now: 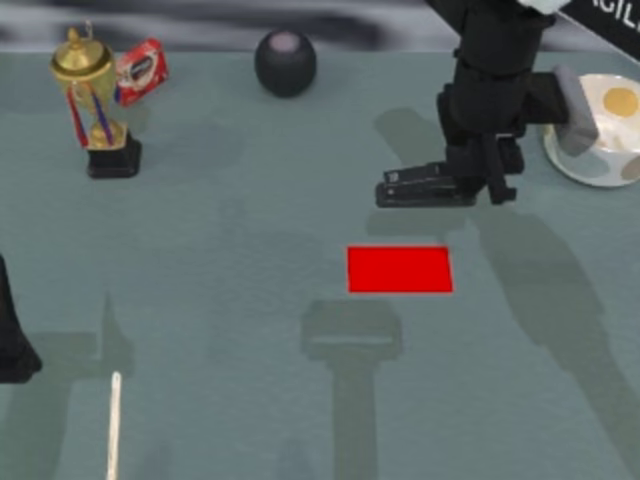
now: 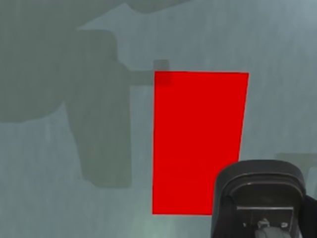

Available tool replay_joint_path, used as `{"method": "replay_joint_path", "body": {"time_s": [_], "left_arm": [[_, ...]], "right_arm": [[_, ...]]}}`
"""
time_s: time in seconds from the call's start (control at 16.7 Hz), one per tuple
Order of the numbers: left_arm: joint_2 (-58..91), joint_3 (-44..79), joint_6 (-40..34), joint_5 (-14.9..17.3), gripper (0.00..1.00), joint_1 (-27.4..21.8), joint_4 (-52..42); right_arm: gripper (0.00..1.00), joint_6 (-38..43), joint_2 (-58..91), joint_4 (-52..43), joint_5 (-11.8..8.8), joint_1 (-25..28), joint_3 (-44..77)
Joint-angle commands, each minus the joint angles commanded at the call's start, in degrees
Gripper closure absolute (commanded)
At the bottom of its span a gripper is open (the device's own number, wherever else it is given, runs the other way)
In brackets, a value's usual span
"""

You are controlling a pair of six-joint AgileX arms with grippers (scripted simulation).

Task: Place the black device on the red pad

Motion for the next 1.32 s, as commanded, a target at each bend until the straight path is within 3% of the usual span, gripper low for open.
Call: {"method": "replay_joint_path", "body": {"time_s": [0.18,0.54,0.9,1.32], "left_arm": [[0.0,0.0,0.0,0.0,0.0,0.0,0.0],[0.0,0.0,0.0,0.0,0.0,0.0,0.0],[0.0,0.0,0.0,0.0,0.0,0.0,0.0],[0.0,0.0,0.0,0.0,0.0,0.0,0.0]], "right_arm": [[1.0,0.4,0.43,2.31,-0.02,0.18,-1.82],[1.0,2.09,3.94,16.98,-0.01,1.74,-12.65],[1.0,2.42,4.58,19.01,0.01,2.04,-14.57],[0.47,2.42,4.58,19.01,0.01,2.04,-14.57]]}}
